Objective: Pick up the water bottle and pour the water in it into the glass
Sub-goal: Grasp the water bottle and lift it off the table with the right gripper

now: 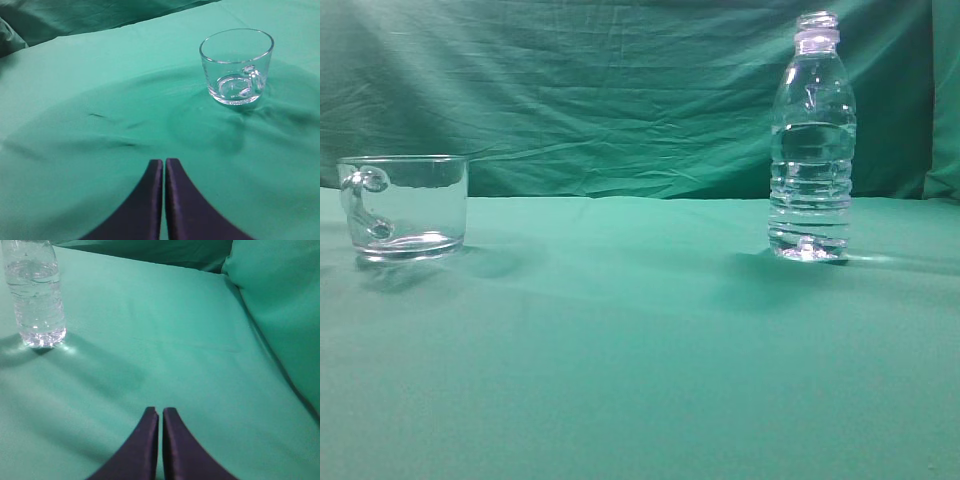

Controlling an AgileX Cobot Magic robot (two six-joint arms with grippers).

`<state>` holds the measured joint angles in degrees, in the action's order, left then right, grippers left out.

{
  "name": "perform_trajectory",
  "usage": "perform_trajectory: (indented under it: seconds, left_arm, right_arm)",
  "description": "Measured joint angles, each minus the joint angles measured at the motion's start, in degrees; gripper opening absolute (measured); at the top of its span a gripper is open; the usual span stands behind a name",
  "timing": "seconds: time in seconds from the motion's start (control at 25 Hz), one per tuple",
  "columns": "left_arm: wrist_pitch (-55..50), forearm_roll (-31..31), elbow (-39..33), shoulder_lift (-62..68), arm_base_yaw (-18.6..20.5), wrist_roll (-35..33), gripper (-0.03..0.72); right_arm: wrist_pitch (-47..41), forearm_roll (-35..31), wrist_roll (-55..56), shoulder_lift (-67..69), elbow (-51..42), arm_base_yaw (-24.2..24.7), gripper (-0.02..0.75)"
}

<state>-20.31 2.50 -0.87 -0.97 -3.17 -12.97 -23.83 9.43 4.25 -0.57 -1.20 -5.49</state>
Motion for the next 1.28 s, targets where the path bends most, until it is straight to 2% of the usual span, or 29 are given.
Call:
perform_trajectory:
  seconds: [1.04, 1.16, 1.28]
  left_arm:
    - [0.0, 0.0, 0.0, 0.0, 0.0, 0.0, 0.000]
    - [0.0, 0.0, 0.0, 0.0, 0.0, 0.0, 0.000]
    - [0.0, 0.0, 0.0, 0.0, 0.0, 0.0, 0.000]
  right_arm:
    - [0.1, 0.9, -0.1, 0.0, 0.0, 0.2, 0.000]
    - [5.3, 0.5, 2.9, 0.0, -0.4, 0.3, 0.000]
    - [16.4, -3.6, 11.5, 0.0, -0.4, 0.3, 0.000]
